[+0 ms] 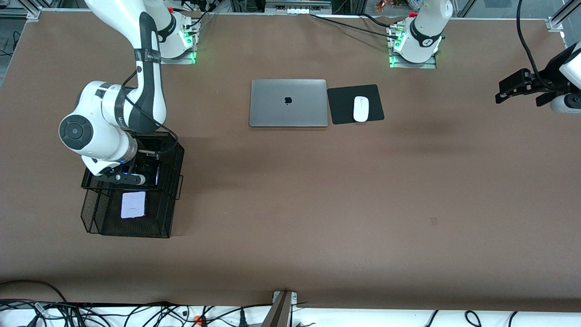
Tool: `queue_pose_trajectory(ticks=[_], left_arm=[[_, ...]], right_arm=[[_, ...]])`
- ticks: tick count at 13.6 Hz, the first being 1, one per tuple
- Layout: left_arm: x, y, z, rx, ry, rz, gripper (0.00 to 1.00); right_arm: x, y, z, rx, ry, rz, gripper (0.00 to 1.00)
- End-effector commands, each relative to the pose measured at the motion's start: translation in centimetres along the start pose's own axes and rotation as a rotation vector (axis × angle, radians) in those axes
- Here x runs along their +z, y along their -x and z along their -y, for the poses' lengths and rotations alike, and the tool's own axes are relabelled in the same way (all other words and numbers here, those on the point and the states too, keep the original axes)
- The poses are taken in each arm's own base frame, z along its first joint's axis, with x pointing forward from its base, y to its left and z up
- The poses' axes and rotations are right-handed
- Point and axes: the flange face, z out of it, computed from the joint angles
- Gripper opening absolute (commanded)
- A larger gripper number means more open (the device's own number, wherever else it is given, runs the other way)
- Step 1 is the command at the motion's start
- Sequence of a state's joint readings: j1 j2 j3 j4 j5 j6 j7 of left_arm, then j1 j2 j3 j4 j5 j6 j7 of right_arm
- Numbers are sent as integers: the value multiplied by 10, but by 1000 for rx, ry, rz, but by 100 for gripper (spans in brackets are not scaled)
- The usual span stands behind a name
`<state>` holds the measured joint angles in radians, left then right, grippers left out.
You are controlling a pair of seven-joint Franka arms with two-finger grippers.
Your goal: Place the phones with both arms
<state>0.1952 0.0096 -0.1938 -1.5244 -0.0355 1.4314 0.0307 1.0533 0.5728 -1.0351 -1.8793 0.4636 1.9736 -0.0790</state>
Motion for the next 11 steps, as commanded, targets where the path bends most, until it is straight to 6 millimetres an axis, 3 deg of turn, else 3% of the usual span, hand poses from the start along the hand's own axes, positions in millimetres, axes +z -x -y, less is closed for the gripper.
queue_pose_trajectory(ticks=[1, 3, 5, 8, 11], left_arm=[[2, -5, -12, 19, -6, 1, 100], [0, -4, -12, 15, -6, -4, 100], [0, -4, -12, 13, -6, -4, 100], [0, -5, -11, 13, -6, -2, 100], [-1, -6, -12, 14, -7, -7, 100]], right_arm=[[-24, -8, 10, -8, -28, -40, 91], [-51, -11, 15, -16, -47, -31, 91], [-93, -14, 12, -24, -69, 18, 91], [-154, -12, -7, -27, -99, 91, 91], [-195, -12, -30, -23, -128, 113, 91]])
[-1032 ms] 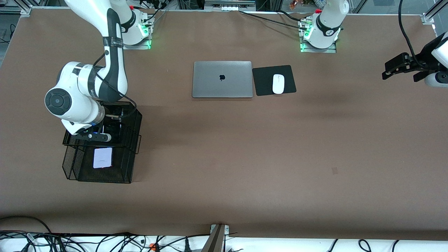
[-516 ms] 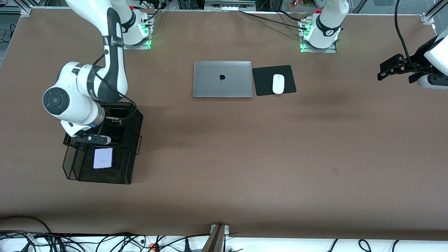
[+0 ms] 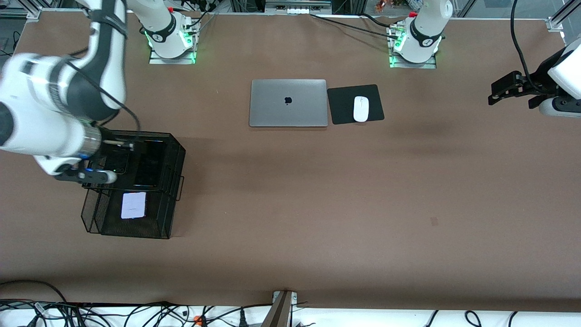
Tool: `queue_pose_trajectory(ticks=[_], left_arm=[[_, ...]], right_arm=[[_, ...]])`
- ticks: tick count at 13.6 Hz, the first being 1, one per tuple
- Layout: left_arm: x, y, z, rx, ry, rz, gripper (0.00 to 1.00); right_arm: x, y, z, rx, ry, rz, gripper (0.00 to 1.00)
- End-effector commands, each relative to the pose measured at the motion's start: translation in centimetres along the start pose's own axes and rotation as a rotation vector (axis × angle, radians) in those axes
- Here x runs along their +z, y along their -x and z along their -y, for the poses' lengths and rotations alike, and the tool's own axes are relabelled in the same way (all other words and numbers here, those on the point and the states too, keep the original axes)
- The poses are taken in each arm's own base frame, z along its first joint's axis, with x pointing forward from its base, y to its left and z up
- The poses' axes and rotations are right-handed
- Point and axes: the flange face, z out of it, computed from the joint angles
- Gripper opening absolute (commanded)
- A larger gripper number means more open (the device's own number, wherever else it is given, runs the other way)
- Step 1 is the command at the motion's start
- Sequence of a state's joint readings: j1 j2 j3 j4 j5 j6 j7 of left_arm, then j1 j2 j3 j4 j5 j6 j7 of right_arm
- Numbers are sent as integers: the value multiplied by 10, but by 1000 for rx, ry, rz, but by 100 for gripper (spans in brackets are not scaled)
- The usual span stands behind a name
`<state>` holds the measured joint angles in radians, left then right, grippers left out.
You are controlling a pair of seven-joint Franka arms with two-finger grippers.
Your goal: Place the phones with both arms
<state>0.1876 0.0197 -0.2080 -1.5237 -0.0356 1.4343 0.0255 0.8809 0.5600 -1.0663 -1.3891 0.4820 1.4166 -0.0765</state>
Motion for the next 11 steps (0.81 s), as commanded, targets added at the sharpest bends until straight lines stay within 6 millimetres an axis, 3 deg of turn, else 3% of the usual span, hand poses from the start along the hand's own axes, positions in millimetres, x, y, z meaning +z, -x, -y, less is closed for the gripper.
queue_pose_trajectory(ticks=[1, 3, 6, 9, 11], left_arm=[[-3, -5, -1, 0, -4, -13, 100], [3, -13, -15, 23, -10, -30, 100], [6, -12, -16, 20, -22, -19, 100], [3, -11, -11, 12, -18, -20, 100], [3, -11, -10, 7, -15, -21, 100]], right_arm=[[-32, 0, -17, 5, -33, 13, 91], [-39, -1, -19, -11, -47, 18, 91], [-31, -11, -18, -28, -75, 38, 91], [-41, -16, 1, -67, -26, 60, 91], [-57, -6, -5, -89, -15, 52, 91]])
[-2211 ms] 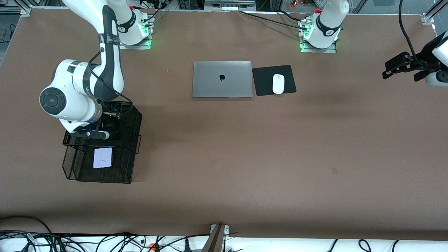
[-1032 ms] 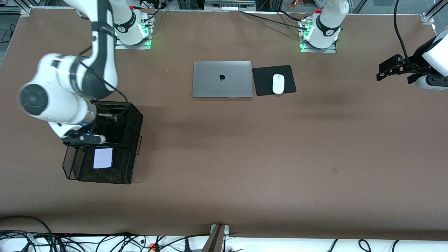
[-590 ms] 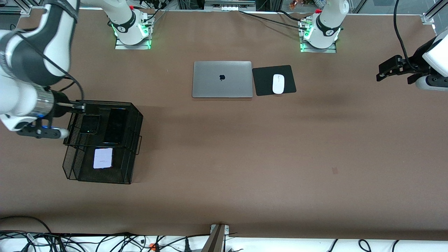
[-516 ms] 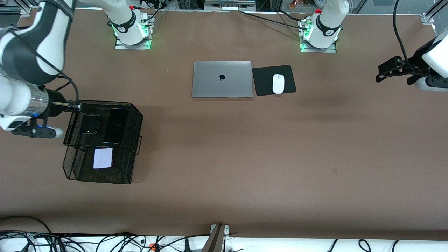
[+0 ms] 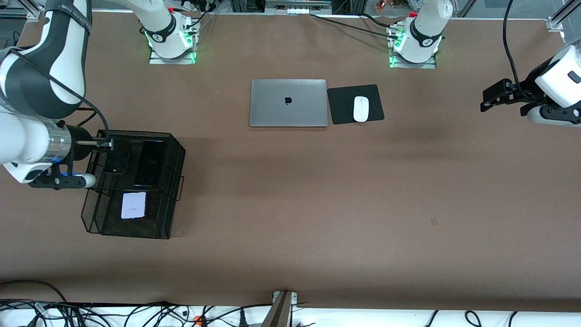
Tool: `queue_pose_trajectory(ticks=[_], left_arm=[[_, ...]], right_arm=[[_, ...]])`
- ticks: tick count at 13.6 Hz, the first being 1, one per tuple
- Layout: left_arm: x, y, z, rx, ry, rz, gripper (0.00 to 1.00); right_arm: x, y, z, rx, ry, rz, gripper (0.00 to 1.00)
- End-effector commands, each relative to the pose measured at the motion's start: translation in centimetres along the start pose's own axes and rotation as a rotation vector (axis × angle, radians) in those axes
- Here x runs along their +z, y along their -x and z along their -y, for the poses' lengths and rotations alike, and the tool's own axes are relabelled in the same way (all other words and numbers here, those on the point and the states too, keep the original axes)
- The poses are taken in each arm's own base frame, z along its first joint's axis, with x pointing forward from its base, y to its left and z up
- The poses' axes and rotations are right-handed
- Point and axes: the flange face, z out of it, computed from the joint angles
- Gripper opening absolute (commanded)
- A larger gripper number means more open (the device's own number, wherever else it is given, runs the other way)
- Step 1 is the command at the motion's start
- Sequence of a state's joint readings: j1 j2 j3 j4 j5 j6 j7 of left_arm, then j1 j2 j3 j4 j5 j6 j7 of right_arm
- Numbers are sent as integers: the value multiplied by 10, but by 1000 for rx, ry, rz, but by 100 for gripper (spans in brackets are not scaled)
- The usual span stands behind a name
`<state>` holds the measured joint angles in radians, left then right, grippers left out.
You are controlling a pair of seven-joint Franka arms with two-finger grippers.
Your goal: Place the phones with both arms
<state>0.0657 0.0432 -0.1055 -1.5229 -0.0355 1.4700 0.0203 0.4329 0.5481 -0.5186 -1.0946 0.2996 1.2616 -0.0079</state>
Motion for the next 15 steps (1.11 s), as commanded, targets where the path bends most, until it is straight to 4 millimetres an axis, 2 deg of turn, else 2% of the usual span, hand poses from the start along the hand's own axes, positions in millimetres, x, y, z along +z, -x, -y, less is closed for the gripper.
queue_pose_trajectory(ticks=[1, 2, 4, 5, 8, 9, 10, 13, 15], left_arm=[[-7, 2, 0, -4, -12, -8, 100], [-7, 2, 0, -4, -12, -8, 100], [-7, 2, 1, -4, -10, -10, 100], [-6, 1, 1, -5, -10, -8, 100], [-8, 2, 2, -1, -10, -10, 100], [-8, 2, 2, -1, -10, -10, 100], [-8, 2, 2, -1, -12, -10, 100], [-9, 2, 2, -1, -12, -12, 100], [-9, 2, 0, -1, -10, -11, 100]], right_arm=[[-34, 20, -5, -38, 19, -32, 90], [-45, 26, -3, -72, 40, -66, 89], [-48, 40, -5, -90, 56, -101, 86], [-41, 49, -3, -91, 66, -136, 86], [-1, 84, -8, -99, 91, -301, 87], [9, 90, -10, -101, 94, -334, 89], [13, 91, -13, -99, 93, -352, 100], [1, 90, -10, -109, 92, -348, 100], [2, 86, -10, -96, 81, -346, 100]])
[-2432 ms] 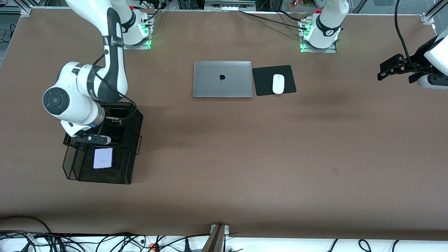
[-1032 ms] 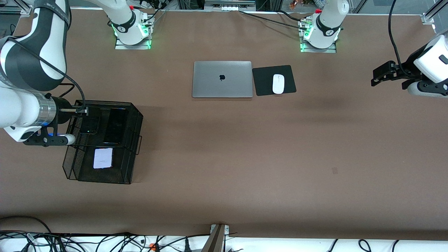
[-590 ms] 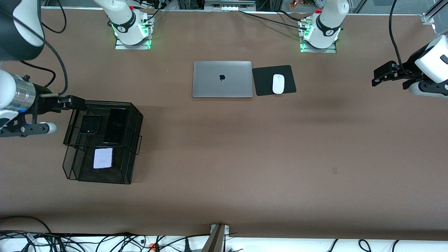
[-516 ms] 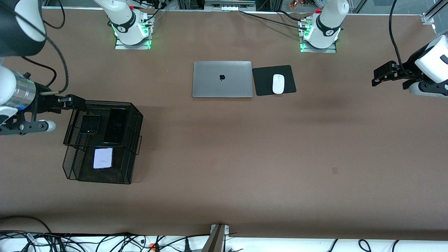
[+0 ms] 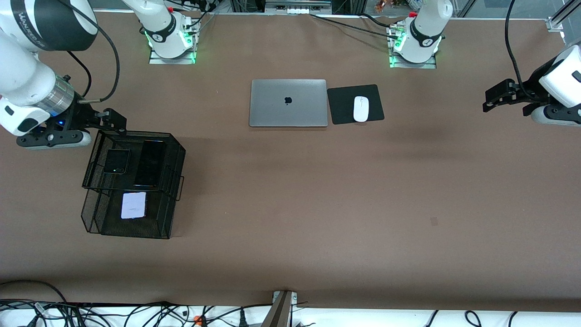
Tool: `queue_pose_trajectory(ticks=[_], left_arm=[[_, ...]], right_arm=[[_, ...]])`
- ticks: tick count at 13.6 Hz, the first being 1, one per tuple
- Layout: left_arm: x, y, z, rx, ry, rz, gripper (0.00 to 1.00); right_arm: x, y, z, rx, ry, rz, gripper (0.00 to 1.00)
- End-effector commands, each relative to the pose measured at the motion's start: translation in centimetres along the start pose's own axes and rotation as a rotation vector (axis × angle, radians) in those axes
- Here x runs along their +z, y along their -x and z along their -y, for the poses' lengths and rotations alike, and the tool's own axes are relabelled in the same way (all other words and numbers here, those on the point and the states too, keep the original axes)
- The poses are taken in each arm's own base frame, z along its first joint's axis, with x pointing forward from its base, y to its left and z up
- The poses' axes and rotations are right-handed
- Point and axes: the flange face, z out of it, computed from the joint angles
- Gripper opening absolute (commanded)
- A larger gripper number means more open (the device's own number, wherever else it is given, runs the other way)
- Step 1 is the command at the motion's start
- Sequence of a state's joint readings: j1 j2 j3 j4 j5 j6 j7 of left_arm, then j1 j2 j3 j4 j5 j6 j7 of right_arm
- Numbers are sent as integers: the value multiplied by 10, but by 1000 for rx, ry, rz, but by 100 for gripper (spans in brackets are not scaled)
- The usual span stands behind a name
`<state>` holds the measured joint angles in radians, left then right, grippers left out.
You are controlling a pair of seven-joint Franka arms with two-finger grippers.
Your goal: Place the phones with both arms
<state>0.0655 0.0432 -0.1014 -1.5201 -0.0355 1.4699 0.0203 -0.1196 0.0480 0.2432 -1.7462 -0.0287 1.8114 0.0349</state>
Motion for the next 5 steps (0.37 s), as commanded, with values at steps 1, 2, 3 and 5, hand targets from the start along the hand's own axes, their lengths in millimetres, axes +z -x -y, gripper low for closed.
queue_pose_trajectory(ticks=[1, 2, 3, 5], left_arm=[[-7, 2, -2, 5, -10, -7, 100], [-6, 3, -1, 6, -12, 2, 100], [-6, 5, -3, 9, -10, 16, 100], [-6, 6, -2, 9, -12, 18, 100]], right_arm=[[-4, 0, -2, 9, 10, -11, 100], [-4, -1, -5, 31, 8, -12, 100], [-3, -1, -9, 39, 8, -11, 100], [-5, -2, -10, 43, 7, -17, 100]])
